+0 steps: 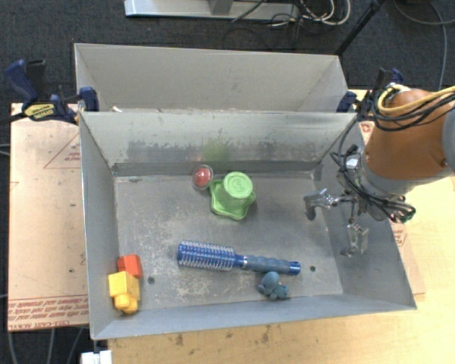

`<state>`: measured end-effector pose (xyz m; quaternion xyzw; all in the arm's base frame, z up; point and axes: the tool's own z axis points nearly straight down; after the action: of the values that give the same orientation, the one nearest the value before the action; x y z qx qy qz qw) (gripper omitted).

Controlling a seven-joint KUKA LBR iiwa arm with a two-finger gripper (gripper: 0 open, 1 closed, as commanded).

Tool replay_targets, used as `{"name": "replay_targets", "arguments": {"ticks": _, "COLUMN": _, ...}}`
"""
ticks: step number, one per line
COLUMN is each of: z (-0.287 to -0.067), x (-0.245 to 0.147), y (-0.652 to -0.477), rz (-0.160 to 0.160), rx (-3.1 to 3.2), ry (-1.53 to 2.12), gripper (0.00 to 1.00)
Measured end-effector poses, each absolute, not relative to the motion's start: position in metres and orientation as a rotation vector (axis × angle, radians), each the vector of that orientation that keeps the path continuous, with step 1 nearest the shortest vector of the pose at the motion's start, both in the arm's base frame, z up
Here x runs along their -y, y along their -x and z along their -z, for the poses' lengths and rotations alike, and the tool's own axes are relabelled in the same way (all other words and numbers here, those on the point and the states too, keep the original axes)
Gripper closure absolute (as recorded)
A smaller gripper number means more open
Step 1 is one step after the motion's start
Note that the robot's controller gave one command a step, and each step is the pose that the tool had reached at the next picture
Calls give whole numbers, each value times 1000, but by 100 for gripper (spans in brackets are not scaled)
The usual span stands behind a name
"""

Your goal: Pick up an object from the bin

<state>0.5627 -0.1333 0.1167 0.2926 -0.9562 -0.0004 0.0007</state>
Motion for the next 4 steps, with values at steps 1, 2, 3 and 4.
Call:
{"name": "replay_targets", "arguments": {"ticks": 1, "z": -92, "x": 38, "y": -538, "rz": 6, "rx": 2834, "ry": -1356, "gripper": 0}}
{"name": "replay_targets", "arguments": {"ticks": 2, "z": -72, "x": -1, "y": -489, "rz": -3, "rx": 2946, "ry": -1133, "gripper": 0}}
{"name": "replay_targets", "arguments": {"ticks": 3, "z": -70, "x": -11, "y": -534, "rz": 1, "rx": 2853, "ry": -1323, "gripper": 0}}
{"name": "replay_targets", "arguments": {"ticks": 4, "z": -72, "x": -22, "y": -487, "rz": -5, "rx": 2867, "ry": -1321, "gripper": 0}}
